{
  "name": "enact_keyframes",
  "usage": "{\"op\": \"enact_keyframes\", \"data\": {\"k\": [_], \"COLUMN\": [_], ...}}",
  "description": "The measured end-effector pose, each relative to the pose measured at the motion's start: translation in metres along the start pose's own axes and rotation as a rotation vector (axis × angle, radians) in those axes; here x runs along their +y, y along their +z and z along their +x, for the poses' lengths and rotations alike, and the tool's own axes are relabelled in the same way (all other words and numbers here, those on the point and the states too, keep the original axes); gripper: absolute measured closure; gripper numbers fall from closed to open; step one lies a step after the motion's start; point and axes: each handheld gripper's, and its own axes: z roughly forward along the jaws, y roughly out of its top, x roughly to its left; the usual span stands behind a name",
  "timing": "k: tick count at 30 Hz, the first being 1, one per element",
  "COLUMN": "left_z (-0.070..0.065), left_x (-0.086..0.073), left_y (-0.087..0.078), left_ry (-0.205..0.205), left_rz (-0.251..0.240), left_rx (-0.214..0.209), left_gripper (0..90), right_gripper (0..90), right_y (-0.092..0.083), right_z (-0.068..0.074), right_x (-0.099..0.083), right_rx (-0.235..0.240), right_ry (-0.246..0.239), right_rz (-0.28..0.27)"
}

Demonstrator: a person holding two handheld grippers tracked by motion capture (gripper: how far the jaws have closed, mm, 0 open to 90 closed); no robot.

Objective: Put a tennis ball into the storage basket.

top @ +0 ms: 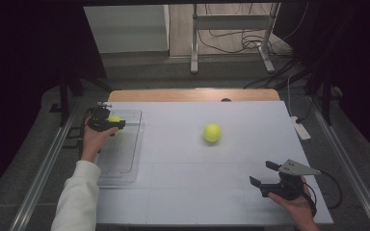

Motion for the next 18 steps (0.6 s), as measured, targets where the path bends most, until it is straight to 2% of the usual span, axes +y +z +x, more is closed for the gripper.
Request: {"op": "enact_keyframes", "data": {"k": [7, 18], "left_z": [-0.003, -0.003], "left_x": [0.0, -0.002], "left_y": [0.005, 0.013], "left_ry": [0.023, 0.034], "left_rz": [0.019, 0.056], "left_rx": [0.006, 0.029], "left_gripper": [26.6, 26.5], "right_gripper": [12.6, 12.6], "right_y": [0.0, 0.001], "right_z": [0.0, 0.0], "right_x": [0.0, -0.001], "right_rx": [0.0, 0.0], "right_ry": [0.0, 0.004], "right_rz": [0.0, 0.004]}}
